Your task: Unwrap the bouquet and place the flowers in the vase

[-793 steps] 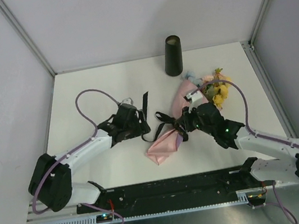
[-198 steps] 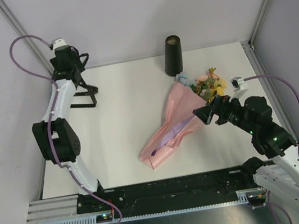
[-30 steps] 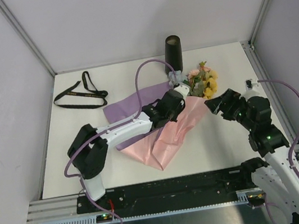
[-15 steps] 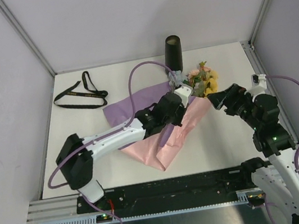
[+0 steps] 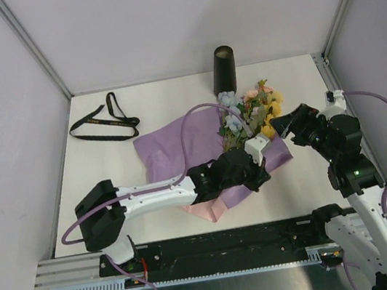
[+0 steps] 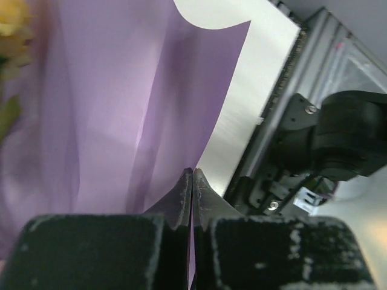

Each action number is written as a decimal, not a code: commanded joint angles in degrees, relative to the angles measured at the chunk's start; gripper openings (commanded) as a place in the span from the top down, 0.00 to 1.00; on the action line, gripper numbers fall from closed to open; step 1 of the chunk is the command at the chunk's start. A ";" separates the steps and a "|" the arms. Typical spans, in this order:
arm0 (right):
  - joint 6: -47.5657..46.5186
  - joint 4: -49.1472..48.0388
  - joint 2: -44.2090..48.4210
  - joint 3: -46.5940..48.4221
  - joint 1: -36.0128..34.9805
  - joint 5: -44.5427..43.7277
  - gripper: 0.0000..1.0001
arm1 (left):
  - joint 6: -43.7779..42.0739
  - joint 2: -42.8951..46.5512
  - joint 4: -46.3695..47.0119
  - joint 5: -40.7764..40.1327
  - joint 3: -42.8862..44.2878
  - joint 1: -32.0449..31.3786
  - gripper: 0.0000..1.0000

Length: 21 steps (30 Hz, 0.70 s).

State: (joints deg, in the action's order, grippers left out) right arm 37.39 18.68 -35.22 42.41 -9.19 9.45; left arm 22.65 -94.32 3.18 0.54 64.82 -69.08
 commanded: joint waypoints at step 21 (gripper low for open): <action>-1.14 10.13 -12.49 -5.61 1.18 7.70 0.51 | 0.69 7.35 3.81 -6.27 -3.62 -2.19 0.13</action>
State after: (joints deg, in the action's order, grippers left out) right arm 34.52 28.86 -47.68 40.34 -8.27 18.52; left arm 26.44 -92.60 10.83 1.98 61.06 -72.29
